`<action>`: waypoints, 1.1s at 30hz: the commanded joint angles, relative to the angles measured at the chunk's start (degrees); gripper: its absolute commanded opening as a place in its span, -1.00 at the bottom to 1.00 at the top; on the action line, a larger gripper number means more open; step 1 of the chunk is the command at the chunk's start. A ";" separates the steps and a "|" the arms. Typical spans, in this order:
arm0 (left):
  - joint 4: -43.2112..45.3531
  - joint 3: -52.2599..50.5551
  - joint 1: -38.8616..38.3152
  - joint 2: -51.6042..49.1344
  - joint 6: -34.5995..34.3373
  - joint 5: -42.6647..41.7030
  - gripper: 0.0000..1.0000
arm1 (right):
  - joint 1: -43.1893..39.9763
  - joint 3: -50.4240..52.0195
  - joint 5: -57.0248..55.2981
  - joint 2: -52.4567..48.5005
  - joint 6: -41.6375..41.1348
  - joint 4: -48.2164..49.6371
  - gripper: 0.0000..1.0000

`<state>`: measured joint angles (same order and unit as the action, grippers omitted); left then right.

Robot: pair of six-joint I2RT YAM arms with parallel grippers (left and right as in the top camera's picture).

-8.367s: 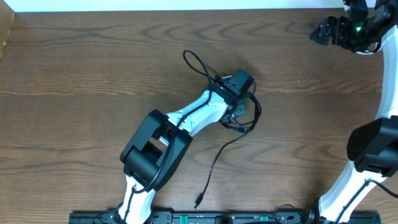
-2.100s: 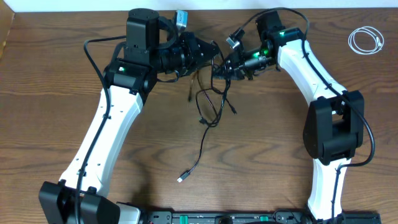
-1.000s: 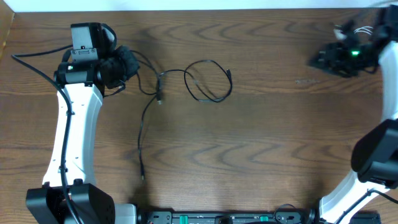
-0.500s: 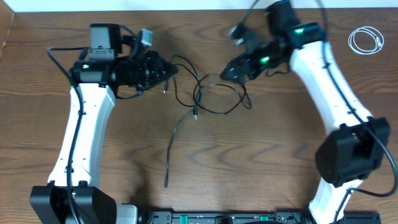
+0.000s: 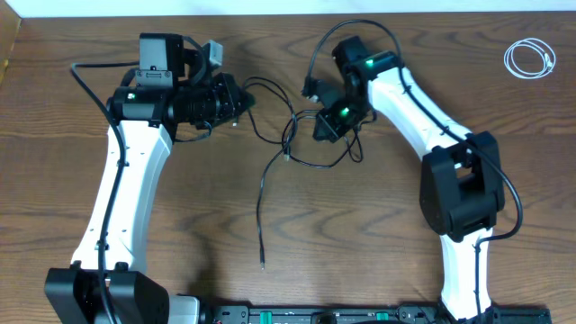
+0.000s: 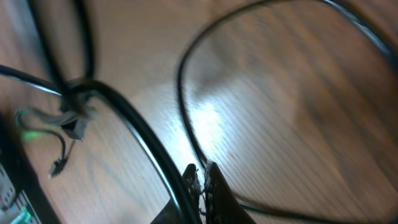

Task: Untangle cables

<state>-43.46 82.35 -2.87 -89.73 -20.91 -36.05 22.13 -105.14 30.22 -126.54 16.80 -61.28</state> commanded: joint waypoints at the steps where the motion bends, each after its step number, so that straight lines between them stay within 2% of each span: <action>1: 0.02 0.37 1.70 1.03 -1.64 19.58 -0.85 | -6.78 -0.59 -8.66 6.03 -11.52 -1.84 -0.97; 4: 0.02 0.37 2.86 1.01 -3.80 26.80 -0.85 | -11.85 -0.59 -22.75 9.46 -25.44 -4.63 -0.98; 6: 0.00 0.37 3.82 1.01 -3.80 29.31 -0.85 | -15.58 -0.59 -29.33 11.58 -31.41 -6.91 -0.97; 7: 0.02 0.37 4.20 1.01 -3.80 29.31 -0.85 | -17.11 -0.59 -30.14 12.28 -31.78 -7.56 -0.97; 11: -0.04 0.37 5.35 1.01 -3.80 29.05 -0.85 | -22.80 -0.55 -29.29 13.29 -31.71 -9.90 -0.98; 12: -0.28 0.37 5.31 1.01 -3.80 28.89 -0.85 | -23.56 -0.46 -25.92 13.27 -28.65 -9.90 -0.97; 15: -0.79 0.37 5.07 1.01 -3.78 24.68 -0.85 | -23.06 -0.48 -20.24 13.40 -23.17 -9.09 -0.97; 19: -2.71 0.37 4.15 0.98 -3.78 23.10 -0.85 | -21.11 -0.48 -19.54 13.40 -20.48 -9.29 -0.98; 24: -5.20 -1.16 1.03 0.98 -3.80 22.73 -0.85 | -19.76 0.22 -20.09 13.35 -20.81 -10.51 -0.97; 28: -5.18 -2.69 -1.68 0.96 -3.80 22.75 -0.85 | -19.82 3.54 -25.94 13.33 -25.18 -10.69 -0.98; 33: -4.22 -3.02 -3.61 0.96 -3.80 22.77 -0.85 | -18.60 10.99 -19.10 13.33 -21.62 -4.48 -0.97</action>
<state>-48.18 79.46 -5.89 -89.67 -24.21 -13.21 2.17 -97.69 7.14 -113.51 -6.76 -68.34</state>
